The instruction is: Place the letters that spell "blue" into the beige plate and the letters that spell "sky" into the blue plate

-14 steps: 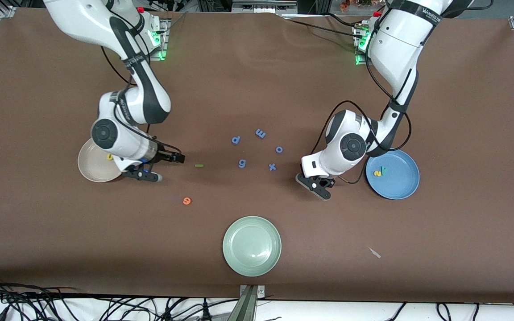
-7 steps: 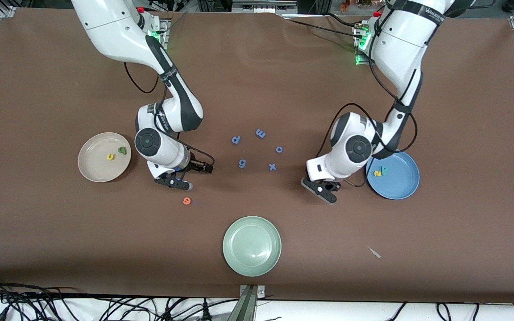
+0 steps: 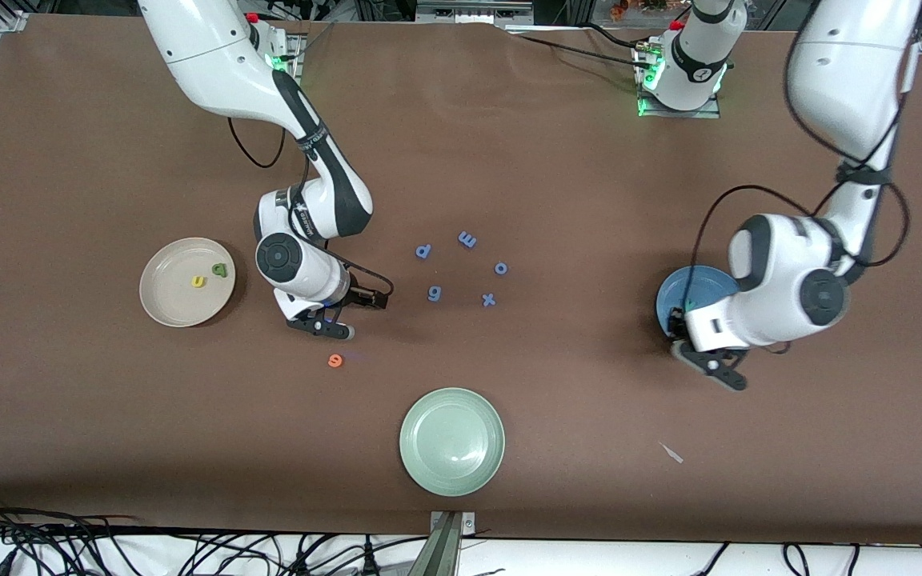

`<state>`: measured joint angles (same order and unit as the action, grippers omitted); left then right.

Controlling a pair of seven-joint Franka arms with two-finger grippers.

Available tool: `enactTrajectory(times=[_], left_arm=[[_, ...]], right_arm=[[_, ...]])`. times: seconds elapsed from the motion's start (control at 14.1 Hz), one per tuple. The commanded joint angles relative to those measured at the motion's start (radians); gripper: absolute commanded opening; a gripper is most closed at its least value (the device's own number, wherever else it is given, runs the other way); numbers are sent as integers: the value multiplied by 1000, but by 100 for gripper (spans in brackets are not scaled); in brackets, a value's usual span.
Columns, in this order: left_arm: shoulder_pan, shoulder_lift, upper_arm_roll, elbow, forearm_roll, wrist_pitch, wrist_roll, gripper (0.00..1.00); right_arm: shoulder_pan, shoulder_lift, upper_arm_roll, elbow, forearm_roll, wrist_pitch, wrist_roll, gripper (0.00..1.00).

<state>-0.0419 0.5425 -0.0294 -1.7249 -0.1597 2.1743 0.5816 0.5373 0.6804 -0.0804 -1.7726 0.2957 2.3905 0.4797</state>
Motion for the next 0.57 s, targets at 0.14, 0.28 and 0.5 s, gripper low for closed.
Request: enactTrajectory(times=[0.14, 0.28, 0.5], left_arm=[[111, -70, -18, -243, 22, 138, 104, 91], [113, -79, -18, -272, 22, 177, 90, 100], [116, -162, -20, -359, 19, 171, 89, 100]], right_arm=[[12, 5, -10, 1, -10, 6, 10, 55], [10, 5, -10, -10, -10, 9, 0, 46], [10, 7, -9, -13, -10, 13, -1, 36]])
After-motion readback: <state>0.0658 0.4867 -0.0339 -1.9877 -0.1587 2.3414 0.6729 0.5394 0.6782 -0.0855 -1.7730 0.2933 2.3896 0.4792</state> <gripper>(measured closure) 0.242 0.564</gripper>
